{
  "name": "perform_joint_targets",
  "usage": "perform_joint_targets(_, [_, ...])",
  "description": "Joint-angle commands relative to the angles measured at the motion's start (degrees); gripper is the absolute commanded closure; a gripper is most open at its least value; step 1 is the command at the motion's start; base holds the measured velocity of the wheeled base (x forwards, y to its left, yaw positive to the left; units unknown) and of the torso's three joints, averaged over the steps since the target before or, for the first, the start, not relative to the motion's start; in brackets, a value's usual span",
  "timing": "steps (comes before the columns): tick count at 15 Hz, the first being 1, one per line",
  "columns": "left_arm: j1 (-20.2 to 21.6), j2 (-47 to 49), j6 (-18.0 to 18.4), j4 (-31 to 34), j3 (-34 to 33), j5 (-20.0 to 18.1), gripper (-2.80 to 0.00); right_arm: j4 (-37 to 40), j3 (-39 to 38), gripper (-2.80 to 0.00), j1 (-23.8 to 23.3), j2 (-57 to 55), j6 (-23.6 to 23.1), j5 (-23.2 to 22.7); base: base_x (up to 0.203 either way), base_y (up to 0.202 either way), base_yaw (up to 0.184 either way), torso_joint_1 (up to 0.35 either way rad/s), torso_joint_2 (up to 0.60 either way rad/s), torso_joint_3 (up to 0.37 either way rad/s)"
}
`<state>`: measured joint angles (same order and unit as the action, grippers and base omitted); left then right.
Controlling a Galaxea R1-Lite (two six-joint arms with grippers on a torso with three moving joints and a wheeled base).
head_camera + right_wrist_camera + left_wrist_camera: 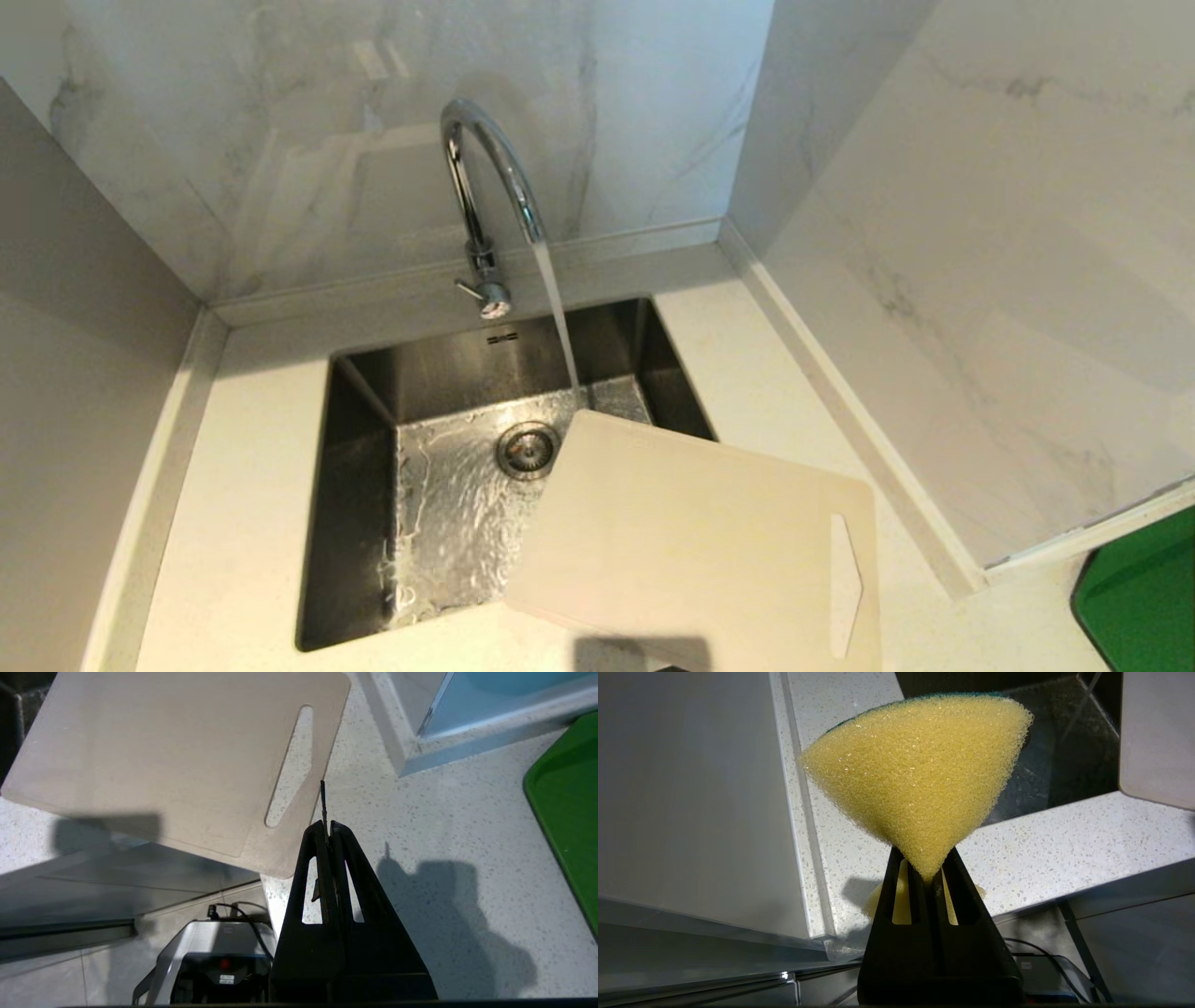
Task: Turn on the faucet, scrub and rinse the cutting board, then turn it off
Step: Put down the cleaning cloth
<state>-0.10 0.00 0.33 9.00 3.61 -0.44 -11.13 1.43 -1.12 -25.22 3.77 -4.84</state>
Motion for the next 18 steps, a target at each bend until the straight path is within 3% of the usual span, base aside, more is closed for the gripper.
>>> perform_joint_targets(1, [-0.07,0.09,0.02,0.05,0.0,0.0,0.0,1.66,-1.42,0.0,-0.64,5.38,0.01,0.07,0.0,0.0,0.0,0.0,0.0,0.0])
perform_joint_targets(5, [0.01,0.09,0.02,0.05,0.0,0.0,0.0,6.35,-1.03,0.0,-1.34,10.01,0.01,1.31,0.0,0.0,0.0,0.0,0.0,0.0])
perform_joint_targets(8, [0.01,0.09,0.02,0.05,0.0,0.0,0.0,9.11,-1.38,0.0,-1.17,12.37,0.48,6.54,0.0,0.0,0.0,0.0,0.0,0.0])
perform_joint_targets(18, [0.01,0.09,0.02,0.05,0.0,0.0,0.0,9.72,-1.43,0.0,0.24,23.65,0.4,6.77,0.0,0.0,0.0,0.0,0.0,0.0])
